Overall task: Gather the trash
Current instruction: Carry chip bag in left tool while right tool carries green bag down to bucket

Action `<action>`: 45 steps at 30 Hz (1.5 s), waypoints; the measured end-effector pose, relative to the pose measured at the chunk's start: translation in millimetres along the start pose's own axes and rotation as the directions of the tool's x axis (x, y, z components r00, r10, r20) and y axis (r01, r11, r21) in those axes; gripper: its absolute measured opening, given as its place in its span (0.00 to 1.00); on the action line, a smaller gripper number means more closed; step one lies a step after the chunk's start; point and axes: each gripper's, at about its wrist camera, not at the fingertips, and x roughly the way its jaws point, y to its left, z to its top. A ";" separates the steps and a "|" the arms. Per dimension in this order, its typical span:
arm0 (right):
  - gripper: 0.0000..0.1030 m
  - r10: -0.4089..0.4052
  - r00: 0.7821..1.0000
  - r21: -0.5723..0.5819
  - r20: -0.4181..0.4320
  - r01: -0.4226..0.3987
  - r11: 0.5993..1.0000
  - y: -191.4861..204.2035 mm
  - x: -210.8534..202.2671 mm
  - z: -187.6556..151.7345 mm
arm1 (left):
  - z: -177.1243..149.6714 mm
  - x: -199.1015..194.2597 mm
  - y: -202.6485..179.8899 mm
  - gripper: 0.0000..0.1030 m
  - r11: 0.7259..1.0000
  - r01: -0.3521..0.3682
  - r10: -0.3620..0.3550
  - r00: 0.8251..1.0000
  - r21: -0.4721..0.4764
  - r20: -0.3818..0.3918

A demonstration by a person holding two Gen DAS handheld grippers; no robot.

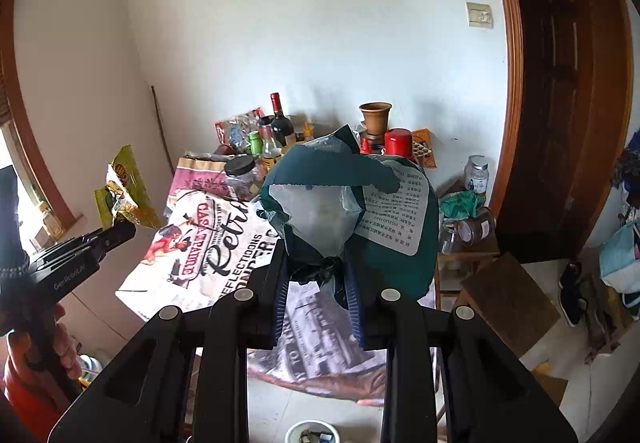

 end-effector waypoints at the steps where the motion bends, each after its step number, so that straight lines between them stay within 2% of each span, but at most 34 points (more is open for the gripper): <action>1: 0.23 -0.005 1.000 -0.001 0.003 0.005 1.000 7.8 -5.9 -4.7 | -3.3 -7.1 4.6 0.14 1.000 0.008 -0.008 1.000 -0.002 0.002; 11: 0.23 -0.016 1.000 0.022 -0.001 0.016 1.000 79.7 -56.4 -65.2 | -60.1 -87.4 45.1 0.14 0.997 0.047 -0.045 0.999 0.055 -0.027; 16: 0.23 -0.024 0.998 0.040 -0.051 0.026 0.999 106.5 -70.5 -96.3 | -91.2 -113.8 61.8 0.14 0.996 0.067 -0.064 0.996 0.061 -0.062; 24: 0.23 -0.004 0.984 0.067 -0.179 0.017 0.998 124.0 -72.2 -134.7 | -133.4 -120.9 74.9 0.14 0.996 0.085 -0.080 0.983 0.024 -0.167; 30: 0.23 0.024 0.963 0.078 -0.270 -0.003 0.997 112.8 -48.6 -163.1 | -167.2 -105.8 67.9 0.14 0.998 0.068 -0.063 0.967 0.013 -0.248; 35: 0.23 0.053 0.931 0.076 -0.360 -0.027 0.997 92.8 -7.7 -192.5 | -203.1 -72.0 62.2 0.14 0.999 0.027 -0.031 0.944 -0.016 -0.328; 39: 0.23 0.050 0.912 0.037 -0.408 -0.038 0.999 76.6 26.9 -222.7 | -241.8 -35.2 56.1 0.14 1.000 -0.008 0.001 0.918 -0.015 -0.396; 42: 0.23 0.062 0.888 0.035 -0.455 -0.052 0.998 62.3 58.0 -255.1 | -280.8 -0.7 54.5 0.14 0.999 -0.034 0.024 0.892 -0.015 -0.451; 45: 0.23 0.068 0.863 0.037 -0.500 -0.056 0.998 48.2 88.4 -290.5 | -320.7 31.6 54.7 0.14 0.998 -0.051 0.032 0.859 -0.024 -0.512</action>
